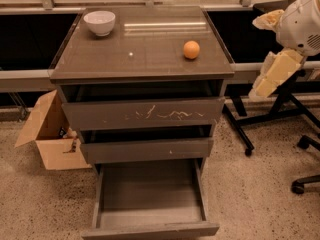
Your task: Place orange into bottom drawer
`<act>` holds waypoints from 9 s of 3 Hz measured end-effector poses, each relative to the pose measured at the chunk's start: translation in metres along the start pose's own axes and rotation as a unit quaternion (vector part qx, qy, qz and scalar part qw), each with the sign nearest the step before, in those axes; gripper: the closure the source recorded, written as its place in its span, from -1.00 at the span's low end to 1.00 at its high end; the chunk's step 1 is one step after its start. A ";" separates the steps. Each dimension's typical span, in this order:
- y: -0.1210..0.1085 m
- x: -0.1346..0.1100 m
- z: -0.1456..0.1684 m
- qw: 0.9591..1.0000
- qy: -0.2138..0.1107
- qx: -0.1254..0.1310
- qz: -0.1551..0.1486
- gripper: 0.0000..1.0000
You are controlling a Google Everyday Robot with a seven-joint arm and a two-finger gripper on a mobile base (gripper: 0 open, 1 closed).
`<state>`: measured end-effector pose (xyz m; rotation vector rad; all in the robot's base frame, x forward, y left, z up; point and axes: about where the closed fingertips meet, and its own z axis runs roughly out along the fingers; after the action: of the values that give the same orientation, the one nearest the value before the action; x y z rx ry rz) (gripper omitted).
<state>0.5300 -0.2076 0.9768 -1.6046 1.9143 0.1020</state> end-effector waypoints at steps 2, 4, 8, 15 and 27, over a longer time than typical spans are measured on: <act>-0.041 -0.008 0.048 0.995 -0.095 -0.014 0.016 -1.00; -0.056 -0.003 0.062 0.993 -0.114 -0.005 0.032 -1.00; -0.151 -0.002 0.176 0.970 -0.194 0.034 0.146 -1.00; -0.175 -0.049 0.232 0.957 -0.261 -0.029 0.124 0.91; 0.186 0.033 0.394 0.922 -0.279 -0.259 0.073 1.00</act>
Offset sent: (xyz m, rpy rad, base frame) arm 0.0473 0.0150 -0.0126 0.1540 -0.0201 0.0450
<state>0.5211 -0.0149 0.5847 -1.5120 1.6095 1.0899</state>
